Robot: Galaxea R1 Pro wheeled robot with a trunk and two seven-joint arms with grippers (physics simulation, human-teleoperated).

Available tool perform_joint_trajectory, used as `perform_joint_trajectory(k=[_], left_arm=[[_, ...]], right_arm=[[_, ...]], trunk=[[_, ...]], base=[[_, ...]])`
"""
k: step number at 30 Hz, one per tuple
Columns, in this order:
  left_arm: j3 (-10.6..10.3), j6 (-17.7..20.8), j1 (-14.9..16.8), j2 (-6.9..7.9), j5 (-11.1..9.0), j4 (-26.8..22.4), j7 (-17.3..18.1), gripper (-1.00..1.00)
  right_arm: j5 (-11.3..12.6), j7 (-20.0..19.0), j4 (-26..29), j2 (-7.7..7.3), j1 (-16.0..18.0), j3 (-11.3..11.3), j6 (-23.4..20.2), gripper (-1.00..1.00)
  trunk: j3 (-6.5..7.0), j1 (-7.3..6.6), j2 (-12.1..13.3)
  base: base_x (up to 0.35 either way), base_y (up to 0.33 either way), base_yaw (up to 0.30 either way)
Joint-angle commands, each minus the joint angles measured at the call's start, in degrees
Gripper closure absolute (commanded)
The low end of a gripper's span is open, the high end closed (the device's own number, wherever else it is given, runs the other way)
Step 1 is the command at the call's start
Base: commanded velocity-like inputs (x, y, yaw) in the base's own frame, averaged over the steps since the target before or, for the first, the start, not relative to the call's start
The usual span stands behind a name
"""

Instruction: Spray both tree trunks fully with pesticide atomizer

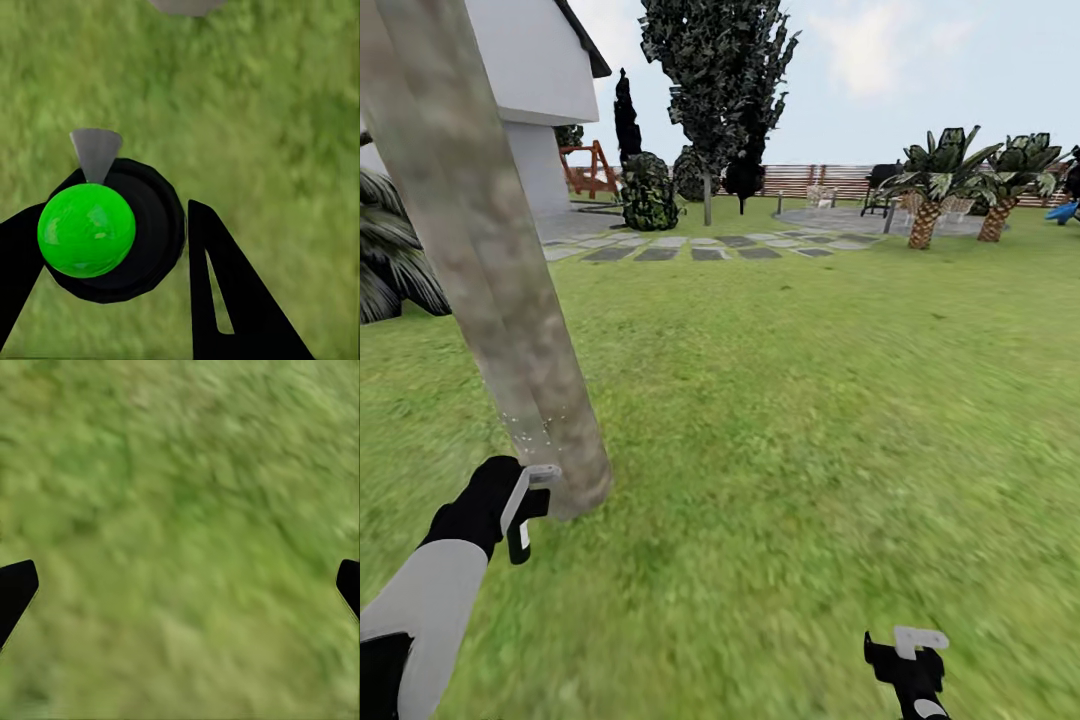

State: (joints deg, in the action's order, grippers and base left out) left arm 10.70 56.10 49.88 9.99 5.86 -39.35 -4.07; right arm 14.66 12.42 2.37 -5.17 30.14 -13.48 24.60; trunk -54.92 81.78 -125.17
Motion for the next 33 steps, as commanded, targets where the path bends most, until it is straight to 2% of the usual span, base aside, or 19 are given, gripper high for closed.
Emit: perform_joint_trajectory(k=[1, 6, 20, 22, 24, 29, 33], left_arm=[[0.13, 0.23, 0.06, -0.06, 0.63, 0.02, 0.29, 1.0], [0.11, 0.23, 0.04, -0.21, 0.58, 0.21, 0.29, 1.0], [0.28, 0.23, 0.04, -0.02, 0.63, -0.2, 0.29, 1.0], [1.88, 0.1, 0.05, 0.03, 0.77, -0.2, 0.25, 1.0], [2.28, 0.01, 0.03, 0.06, 0.89, 0.04, 0.17, 1.0], [2.56, 0.03, -1.45, 1.88, 0.77, 0.32, 0.11, 1.0], [2.57, 0.01, -1.61, 2.11, 0.67, 0.44, 0.11, 1.0]], right_arm=[[0.46, 0.15, 0.01, -0.01, 0.0, -0.49, 0.1, -1.0], [0.46, 0.15, 0.01, -0.01, 0.0, -0.49, 0.1, -1.0], [0.46, 0.15, 0.01, -0.01, 0.0, -0.49, 0.1, -1.0], [0.46, 0.15, 0.01, -0.01, 0.0, -0.49, 0.1, -1.0], [0.46, 0.15, 0.01, -0.01, 0.0, -0.49, 0.1, -1.0], [0.46, 0.15, 0.01, -0.01, 0.0, -0.49, 0.1, -1.0], [0.46, 0.15, 0.01, -0.01, 0.0, -0.49, 0.1, -1.0]], trunk=[[-0.05, 0.01, -0.02], [-0.05, 0.01, -0.02], [-0.05, 0.01, -0.02], [-0.05, 0.01, -0.02], [-0.05, 0.01, -0.02], [-0.05, 0.01, -0.02], [-0.05, 0.01, -0.02]], base=[[0.16, -0.248, 0.277], [0.104, -0.263, 0.248], [0.02, -0.278, 0.028], [0.153, -0.264, 0.246], [0.207, -0.224, 0.269], [0.234, -0.203, 0.275], [0.243, -0.191, 0.276]])
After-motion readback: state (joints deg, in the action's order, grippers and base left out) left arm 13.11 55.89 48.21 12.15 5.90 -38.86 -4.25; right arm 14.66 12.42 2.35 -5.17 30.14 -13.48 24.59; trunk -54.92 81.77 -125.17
